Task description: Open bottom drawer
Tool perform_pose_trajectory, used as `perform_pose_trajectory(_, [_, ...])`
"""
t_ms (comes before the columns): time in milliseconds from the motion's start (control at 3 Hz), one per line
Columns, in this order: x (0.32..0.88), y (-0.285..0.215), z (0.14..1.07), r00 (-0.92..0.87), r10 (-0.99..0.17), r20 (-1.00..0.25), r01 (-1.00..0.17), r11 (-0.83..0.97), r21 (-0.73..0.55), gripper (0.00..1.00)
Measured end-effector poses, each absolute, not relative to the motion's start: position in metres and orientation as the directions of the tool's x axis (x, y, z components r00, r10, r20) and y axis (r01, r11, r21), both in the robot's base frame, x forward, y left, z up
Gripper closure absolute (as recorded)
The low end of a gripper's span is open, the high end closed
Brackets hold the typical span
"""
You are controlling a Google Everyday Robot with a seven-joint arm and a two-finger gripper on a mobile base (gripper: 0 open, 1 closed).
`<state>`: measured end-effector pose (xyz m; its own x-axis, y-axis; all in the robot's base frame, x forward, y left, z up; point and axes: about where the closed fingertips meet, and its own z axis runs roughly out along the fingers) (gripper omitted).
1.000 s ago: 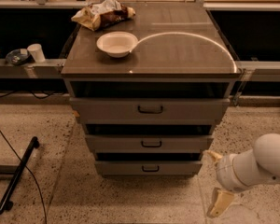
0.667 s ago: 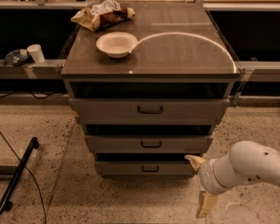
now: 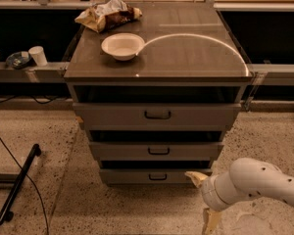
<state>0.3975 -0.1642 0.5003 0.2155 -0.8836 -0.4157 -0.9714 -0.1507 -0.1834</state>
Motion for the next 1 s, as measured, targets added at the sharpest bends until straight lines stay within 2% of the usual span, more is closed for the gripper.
perform_pose_trajectory(333, [0.403,-0.162,0.487,0.256,-0.893,-0.371,-0.964,-0.208,-0.166,0.00])
perform_pose_trajectory(667, [0.424,-0.159,0.458,0.412,-0.862,-0.296,-0.909,-0.366,-0.198,0.00])
perform_pose_trajectory(1000, [0.443,-0.166,0.428,0.526,-0.800,-0.287,-0.850,-0.487,-0.201,0.00])
